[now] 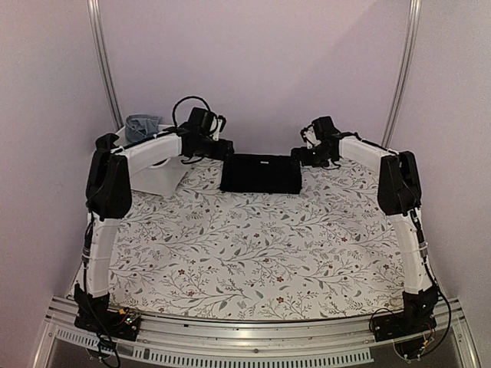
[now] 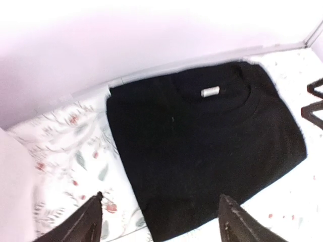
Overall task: Fold and stack the mixed laundry pile
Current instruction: Pick up the crumpled skirt and place it in the bin.
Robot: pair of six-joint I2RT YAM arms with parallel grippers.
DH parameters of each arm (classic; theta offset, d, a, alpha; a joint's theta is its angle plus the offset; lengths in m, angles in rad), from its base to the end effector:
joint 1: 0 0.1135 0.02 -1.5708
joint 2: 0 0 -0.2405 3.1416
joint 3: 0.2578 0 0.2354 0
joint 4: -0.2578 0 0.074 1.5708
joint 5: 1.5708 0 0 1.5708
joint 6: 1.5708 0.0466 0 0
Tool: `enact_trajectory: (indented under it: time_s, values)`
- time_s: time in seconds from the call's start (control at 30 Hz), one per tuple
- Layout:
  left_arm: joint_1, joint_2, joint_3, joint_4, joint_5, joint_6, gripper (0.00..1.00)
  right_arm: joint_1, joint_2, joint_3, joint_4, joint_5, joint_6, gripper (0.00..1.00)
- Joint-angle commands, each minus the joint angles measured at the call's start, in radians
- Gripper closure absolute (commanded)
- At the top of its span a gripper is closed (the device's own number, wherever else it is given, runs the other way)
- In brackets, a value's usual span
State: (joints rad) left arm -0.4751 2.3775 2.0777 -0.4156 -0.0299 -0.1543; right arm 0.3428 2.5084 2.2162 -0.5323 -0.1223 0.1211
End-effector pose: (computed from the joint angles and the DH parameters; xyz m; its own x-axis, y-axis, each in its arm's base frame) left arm 0.4629 -0.2366 0.1909 -0.6435 0.1583 -0.7489 0.3423 0.9346 -0.0966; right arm 0.4980 0.1838 0.1594 -0.7361 -0.1354 -0.6631 -0.3251 0.9301 0.1709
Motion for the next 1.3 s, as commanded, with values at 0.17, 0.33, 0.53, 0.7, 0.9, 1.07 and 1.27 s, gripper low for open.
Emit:
enact_trajectory:
  time_s: [0.17,0.33,0.53,0.7,0.9,1.07,1.27]
  values:
    - [0.217,-0.342,-0.059,0.019,-0.029,-0.035,0.13,-0.058,-0.429,-0.268,0.134,0.012,-0.008,0.01]
    - [0.335,-0.34,-0.065,0.045,-0.034,-0.069,0.13,-0.102,-0.557,-0.453,0.212,-0.09,0.037,0.01]
    - [0.432,-0.24,0.004,0.05,-0.08,-0.093,0.13,-0.11,-0.617,-0.542,0.233,-0.133,0.05,0.01]
    - [0.474,-0.09,0.13,0.043,-0.087,-0.088,0.12,-0.11,-0.615,-0.558,0.233,-0.173,0.059,0.01]
    - [0.513,0.096,0.315,0.038,-0.048,-0.036,0.11,-0.111,-0.614,-0.589,0.234,-0.191,0.063,0.01]
    - [0.527,0.182,0.364,0.078,-0.026,-0.038,0.16,-0.11,-0.618,-0.615,0.235,-0.179,0.06,0.01]
    - [0.535,0.221,0.364,0.139,0.069,-0.037,0.39,-0.111,-0.619,-0.631,0.228,-0.177,0.059,0.01]
